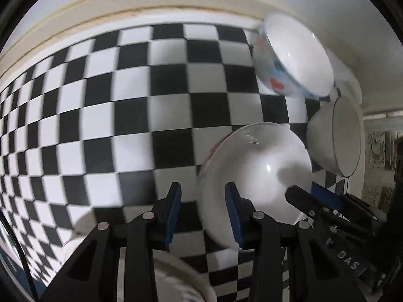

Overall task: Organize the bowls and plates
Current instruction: 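Close both grippers on the rim of a plain white bowl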

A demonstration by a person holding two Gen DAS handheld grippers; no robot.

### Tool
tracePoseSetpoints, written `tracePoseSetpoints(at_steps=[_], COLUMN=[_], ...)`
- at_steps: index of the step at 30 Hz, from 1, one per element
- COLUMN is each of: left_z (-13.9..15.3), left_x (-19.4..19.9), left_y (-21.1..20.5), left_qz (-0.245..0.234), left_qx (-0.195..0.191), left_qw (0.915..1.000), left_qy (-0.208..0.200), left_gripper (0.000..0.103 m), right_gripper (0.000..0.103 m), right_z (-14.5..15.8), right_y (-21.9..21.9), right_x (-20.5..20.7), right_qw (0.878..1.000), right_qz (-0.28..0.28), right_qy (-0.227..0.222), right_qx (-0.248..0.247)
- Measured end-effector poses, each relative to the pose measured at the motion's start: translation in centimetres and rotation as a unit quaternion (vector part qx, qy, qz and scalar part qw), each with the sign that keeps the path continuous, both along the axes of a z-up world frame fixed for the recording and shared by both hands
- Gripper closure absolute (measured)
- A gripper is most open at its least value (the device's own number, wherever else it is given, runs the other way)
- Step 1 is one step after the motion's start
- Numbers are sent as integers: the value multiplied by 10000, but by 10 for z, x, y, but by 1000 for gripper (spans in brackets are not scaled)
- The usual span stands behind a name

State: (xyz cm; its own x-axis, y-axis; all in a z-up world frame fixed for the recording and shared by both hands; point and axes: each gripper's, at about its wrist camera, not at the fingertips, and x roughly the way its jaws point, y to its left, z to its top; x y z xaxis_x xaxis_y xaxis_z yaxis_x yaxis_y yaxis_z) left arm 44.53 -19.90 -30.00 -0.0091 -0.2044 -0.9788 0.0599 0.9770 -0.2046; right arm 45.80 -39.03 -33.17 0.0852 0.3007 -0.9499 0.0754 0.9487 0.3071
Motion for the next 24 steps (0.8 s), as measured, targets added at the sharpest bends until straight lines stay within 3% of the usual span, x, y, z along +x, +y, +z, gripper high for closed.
tracePoseSetpoints(at_steps=[1,4,6,14,24], left_z=[-3,-2,5,29,23], left_x=[1,-3,-6,-58,-118], left_y=[-4,-13,-16,-32,-67], left_qz=[-73,-182,-180,-289,-798], left_qx=[33,170,151,-144,-215], left_qw=[10000,9997,9997,9994,9962], left_qy=[11,-50,-81,117,287], left_gripper=[80,80,80,80,80], right_gripper=[77,90,90,90,90], right_z=[-5,-14,-12,16,26], right_y=[3,7,10,-9,-35], right_x=[2,7,5,-41,-126], right_qw=[10000,9999,9998,9993,9990], right_qz=[54,103,191,310,170], right_qy=[35,108,79,163,414], right_qx=[-24,87,-85,133,37])
